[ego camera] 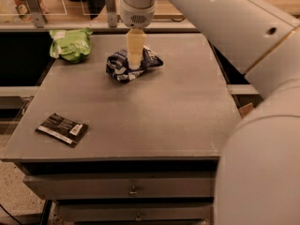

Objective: Pick blue chip bag

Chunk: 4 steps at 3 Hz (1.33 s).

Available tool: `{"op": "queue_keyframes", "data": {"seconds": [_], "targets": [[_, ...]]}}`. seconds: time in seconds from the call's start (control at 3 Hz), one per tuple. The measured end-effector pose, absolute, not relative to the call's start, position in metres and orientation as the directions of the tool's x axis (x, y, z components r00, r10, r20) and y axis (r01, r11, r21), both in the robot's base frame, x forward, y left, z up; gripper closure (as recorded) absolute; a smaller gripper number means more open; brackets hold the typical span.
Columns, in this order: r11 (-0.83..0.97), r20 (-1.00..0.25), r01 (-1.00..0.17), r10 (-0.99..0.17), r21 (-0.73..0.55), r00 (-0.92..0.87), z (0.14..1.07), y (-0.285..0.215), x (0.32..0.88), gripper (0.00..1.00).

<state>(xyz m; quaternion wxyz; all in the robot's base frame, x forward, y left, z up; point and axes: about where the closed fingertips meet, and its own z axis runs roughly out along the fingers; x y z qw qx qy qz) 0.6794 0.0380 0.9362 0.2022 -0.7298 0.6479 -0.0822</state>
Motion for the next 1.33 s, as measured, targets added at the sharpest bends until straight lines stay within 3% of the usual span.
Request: {"op": "queue_keyframes", "data": {"seconds": [1.33], "targets": [[-0.068,-0.303,-0.946,-0.938,-0.316,0.168,0.864,0.067,0.711,0.00]]}}
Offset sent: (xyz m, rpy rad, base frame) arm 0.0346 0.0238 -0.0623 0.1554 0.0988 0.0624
